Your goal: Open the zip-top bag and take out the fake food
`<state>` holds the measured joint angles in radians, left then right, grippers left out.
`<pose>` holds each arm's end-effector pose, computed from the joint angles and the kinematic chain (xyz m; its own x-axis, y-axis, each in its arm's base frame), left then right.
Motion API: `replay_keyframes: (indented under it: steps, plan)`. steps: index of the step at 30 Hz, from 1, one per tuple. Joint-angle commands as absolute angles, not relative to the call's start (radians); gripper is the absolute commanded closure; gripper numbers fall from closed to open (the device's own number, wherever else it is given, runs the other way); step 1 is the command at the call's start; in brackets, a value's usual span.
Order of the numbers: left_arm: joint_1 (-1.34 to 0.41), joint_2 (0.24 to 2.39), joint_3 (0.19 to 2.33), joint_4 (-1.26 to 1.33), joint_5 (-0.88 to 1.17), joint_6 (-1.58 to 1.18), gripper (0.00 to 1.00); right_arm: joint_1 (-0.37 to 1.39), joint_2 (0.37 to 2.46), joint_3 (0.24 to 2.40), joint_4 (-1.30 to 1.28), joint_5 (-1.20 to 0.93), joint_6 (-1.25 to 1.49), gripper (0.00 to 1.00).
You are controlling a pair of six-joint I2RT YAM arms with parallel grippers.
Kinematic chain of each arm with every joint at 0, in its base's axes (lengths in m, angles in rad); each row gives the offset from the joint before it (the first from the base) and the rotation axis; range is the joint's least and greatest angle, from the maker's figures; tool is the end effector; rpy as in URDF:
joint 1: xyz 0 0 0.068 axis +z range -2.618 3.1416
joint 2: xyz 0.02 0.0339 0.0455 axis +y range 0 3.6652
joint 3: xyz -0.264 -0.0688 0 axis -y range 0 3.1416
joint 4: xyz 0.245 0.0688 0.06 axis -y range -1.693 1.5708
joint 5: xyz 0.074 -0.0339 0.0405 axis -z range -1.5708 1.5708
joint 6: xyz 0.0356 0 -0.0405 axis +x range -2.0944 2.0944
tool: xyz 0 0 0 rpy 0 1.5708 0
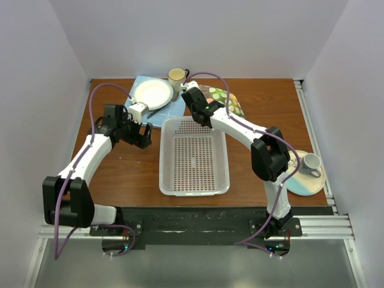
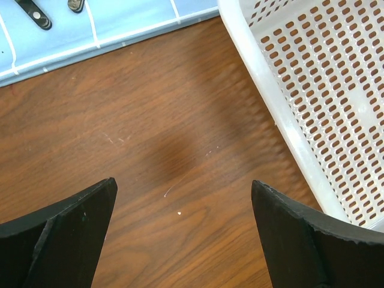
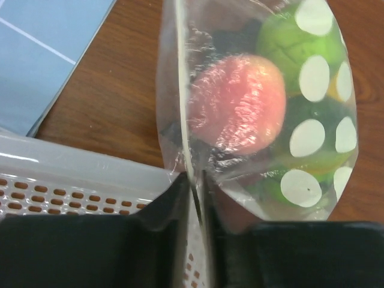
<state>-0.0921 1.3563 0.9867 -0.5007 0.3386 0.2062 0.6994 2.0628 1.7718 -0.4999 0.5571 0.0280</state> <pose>0.2810 -0.0378 0.2566 -0.6837 0.2571 -0.6829 0.4495 0.8857 -0.1166 0.3717 0.2881 0.2593 -0.5512 -0.4326 -0.7135 -0.2466 0.9013 -0.3561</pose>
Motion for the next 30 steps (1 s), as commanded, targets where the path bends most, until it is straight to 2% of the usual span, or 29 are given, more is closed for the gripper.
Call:
replay_keyframes:
  steps: [1,6,13,18,26,30]
  plan:
    - [-0.1,1.313,0.944,-0.447,0.348,0.203,0.0,0.695,2.042,1.775,-0.482,0.558,0.031,1.0]
    - [-0.118,1.272,0.858,-0.414,0.411,0.212,0.0,0.686,1.994,1.796,-0.471,0.591,0.006,1.0]
    - [-0.224,1.25,0.795,-0.402,0.336,0.248,0.0,0.586,1.977,2.072,-0.572,0.558,-0.008,1.0]
    - [-0.299,1.253,0.792,-0.394,0.313,0.245,0.0,0.538,1.959,2.196,-0.595,0.529,-0.012,1.0]
    - [-0.422,1.359,0.854,-0.37,0.269,0.198,0.0,0.523,1.896,2.247,-0.606,0.512,-0.008,1.0]
    - [-0.448,1.417,0.908,-0.361,0.258,0.193,0.0,0.523,1.858,2.276,-0.623,0.405,0.069,1.0]
